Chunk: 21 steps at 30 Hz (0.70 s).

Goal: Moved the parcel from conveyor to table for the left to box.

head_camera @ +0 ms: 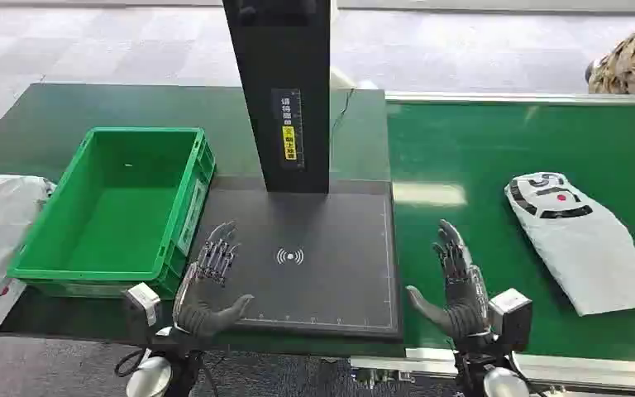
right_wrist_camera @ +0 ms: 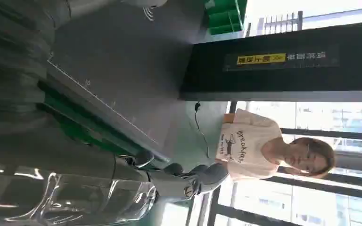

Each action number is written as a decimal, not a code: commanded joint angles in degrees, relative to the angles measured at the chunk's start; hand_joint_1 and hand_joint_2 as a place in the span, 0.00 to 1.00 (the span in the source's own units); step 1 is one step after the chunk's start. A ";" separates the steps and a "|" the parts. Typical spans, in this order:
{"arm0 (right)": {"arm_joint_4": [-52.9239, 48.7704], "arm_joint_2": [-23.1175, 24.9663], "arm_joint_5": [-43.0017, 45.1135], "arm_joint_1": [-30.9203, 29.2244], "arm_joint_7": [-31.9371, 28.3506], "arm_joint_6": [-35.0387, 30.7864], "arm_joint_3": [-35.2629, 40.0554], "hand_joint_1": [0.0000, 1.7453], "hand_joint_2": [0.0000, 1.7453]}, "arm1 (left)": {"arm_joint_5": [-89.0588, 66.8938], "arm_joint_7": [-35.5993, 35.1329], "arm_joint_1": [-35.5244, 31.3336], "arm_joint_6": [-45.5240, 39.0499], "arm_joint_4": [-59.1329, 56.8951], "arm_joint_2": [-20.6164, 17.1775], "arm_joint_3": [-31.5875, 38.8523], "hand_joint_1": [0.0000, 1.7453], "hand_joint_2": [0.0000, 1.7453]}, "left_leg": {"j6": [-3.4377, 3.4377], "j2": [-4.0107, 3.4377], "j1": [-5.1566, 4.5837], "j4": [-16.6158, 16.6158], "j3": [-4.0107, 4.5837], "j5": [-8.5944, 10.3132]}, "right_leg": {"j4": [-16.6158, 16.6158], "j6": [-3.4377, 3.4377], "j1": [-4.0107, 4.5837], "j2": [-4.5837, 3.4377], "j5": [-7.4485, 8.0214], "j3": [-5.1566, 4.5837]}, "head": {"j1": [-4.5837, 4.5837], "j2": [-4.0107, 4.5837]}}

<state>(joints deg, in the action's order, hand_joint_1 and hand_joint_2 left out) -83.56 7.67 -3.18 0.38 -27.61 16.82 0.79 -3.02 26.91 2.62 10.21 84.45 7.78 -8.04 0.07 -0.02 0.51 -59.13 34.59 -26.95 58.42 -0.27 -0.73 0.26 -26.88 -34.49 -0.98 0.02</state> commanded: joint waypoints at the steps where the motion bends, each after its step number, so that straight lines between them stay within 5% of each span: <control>1: 3.67 -5.01 -11.08 -4.88 1.04 -7.73 -0.26 0.00 1.00 | -0.12 0.14 1.14 0.33 0.39 -1.78 -0.36 0.00 1.00 | -0.01 -0.08 0.00 0.09 -0.15 -0.02 | -0.10 0.00 0.01 -0.09 0.01 0.14 | 0.00 0.00; 7: 16.10 -12.79 -26.01 -19.41 5.07 -14.98 -3.84 0.00 1.00 | 0.01 0.30 -1.17 0.92 -0.37 -1.40 -0.63 0.00 1.00 | -0.02 -0.02 -0.01 0.05 -0.09 0.01 | -0.09 0.02 -0.01 -0.04 0.04 0.11 | 0.00 0.00; 12: 38.37 -17.73 -26.32 -36.51 2.10 -17.78 -5.68 0.00 1.00 | 1.30 0.40 -2.34 1.22 -2.48 -2.15 -1.17 0.00 1.00 | -0.06 -0.18 -0.06 -0.02 -0.10 0.06 | -0.07 0.01 -0.05 -0.19 0.19 0.06 | 0.02 0.00; 21: 57.59 -20.22 -32.00 -49.71 4.19 -25.57 -4.31 0.00 1.00 | 1.93 1.35 -1.93 0.66 -2.39 -3.14 -1.75 0.00 1.00 | -0.14 -0.14 -0.06 -0.03 -0.16 0.17 | -0.07 0.06 -0.05 -0.16 0.31 0.12 | 0.02 0.00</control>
<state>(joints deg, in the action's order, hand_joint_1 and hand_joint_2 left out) -50.30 -9.36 -32.74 -35.13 -24.39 -4.70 -3.91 -1.53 28.00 2.49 11.30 85.15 7.08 -8.46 -0.09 -0.05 0.46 -59.24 34.60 -26.76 58.41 -0.19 -0.77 0.22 -26.60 -34.49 -0.96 0.02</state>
